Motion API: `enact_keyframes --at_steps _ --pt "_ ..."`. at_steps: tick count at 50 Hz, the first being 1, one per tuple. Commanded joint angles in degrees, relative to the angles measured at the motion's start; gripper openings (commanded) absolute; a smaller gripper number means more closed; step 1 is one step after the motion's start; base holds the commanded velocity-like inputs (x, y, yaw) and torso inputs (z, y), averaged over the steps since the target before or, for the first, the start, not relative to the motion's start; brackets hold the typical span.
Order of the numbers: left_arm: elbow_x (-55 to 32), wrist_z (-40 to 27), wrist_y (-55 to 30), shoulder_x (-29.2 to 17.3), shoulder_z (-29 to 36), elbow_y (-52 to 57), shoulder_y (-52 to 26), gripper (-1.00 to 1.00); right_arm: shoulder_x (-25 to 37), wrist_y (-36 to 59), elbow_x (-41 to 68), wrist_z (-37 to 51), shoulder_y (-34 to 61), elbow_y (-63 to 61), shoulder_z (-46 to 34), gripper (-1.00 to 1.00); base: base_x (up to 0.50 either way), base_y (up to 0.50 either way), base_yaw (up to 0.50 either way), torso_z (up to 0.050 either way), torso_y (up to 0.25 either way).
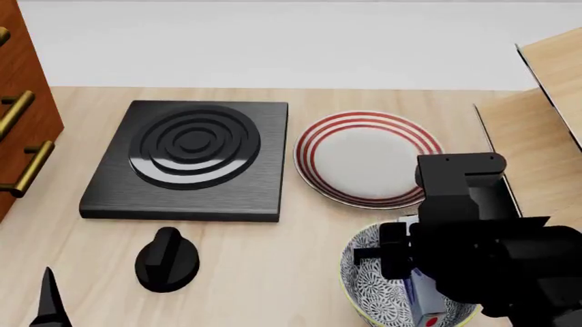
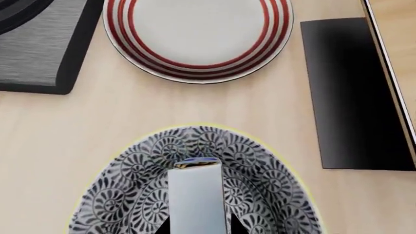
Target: Pick up the cream cheese and put it in the bowl.
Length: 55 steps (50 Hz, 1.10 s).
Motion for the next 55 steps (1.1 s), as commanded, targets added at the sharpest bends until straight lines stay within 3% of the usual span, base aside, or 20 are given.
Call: enact_keyframes --at_steps 1,12,13,37,55 --pt "0.01 -0.15 0.25 -0.09 0.17 0.11 0.18 1.00 -0.44 0.28 -1.52 -0.51 0.69 0.68 0.23 -1.00 0.00 0.00 0.00 0.000 0.000" --pt "0.01 -0.31 0.16 -0.23 0.34 0.11 0.09 1.00 -0.98 -0.02 -2.09 -0.97 0.87 1.98 -0.09 -1.00 0.00 0.00 0.00 0.000 0.001" --pt "-0.09 -0.33 0.04 -0.29 0.32 0.21 0.08 1.00 -1.00 -0.01 -2.13 -0.92 0.91 1.92 -0.12 1.00 0.00 0.00 0.00 0.000 0.000" --pt "-0.31 -0.59 0.41 -0.59 0.41 0.19 0.16 1.00 0.39 2.20 -0.37 2.01 1.62 -2.31 1.01 1.00 0.00 0.00 0.00 0.000 0.000" --pt "-0.36 -0.85 0.41 -0.67 0.65 0.04 -0.08 1.00 4.63 5.96 5.24 8.73 1.89 -13.36 4.72 1.00 0.00 0.00 0.00 0.000 0.000"
